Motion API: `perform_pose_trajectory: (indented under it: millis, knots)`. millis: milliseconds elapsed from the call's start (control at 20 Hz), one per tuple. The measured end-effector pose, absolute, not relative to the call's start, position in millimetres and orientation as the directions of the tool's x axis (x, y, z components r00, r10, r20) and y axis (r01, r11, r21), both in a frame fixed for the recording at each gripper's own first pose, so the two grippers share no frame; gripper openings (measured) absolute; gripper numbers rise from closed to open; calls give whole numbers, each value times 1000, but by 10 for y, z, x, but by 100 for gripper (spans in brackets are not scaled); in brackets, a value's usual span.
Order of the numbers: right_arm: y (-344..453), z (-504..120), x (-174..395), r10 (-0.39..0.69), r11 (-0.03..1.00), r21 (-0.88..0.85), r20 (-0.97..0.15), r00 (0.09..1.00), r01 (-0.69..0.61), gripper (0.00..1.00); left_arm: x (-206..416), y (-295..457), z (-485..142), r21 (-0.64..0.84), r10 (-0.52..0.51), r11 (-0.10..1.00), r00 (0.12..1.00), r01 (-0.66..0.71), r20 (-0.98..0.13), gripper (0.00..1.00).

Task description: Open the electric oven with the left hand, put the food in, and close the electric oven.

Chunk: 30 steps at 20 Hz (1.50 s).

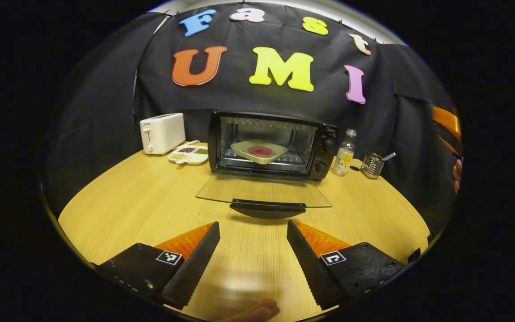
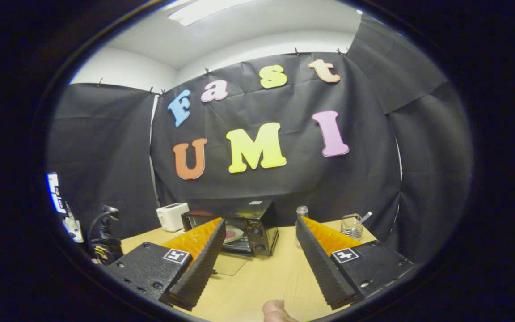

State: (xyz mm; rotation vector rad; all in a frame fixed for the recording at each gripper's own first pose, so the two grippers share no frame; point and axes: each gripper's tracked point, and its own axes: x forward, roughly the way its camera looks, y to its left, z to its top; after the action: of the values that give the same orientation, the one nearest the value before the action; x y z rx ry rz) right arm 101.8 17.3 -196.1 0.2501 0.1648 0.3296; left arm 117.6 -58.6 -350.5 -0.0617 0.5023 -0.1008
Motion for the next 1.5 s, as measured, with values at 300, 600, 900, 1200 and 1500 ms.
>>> perform_pose_trajectory:
  millis: [300,600,900,1200,1500]
  knots:
    - [-332,-2187,1164,239,954,217,-122,963,-209,100,1532,-821,-3833,-34,-141,989,817,147,-560,96]
    - [-307,-2434,1208,260,954,198,-185,948,-224,100,1727,-774,-3881,-12,-126,989,808,146,-575,96]
    - [-287,-2268,1028,235,965,163,-183,955,-206,100,1751,-701,-4011,0,-108,990,771,138,-627,95]
    - [-281,-2091,716,210,974,121,-174,962,-191,100,1756,-686,-3948,-10,-132,986,755,164,-643,95]
    - [-377,-2025,605,169,984,85,-156,973,-157,100,1814,-684,-3675,12,-118,987,786,158,-606,95]
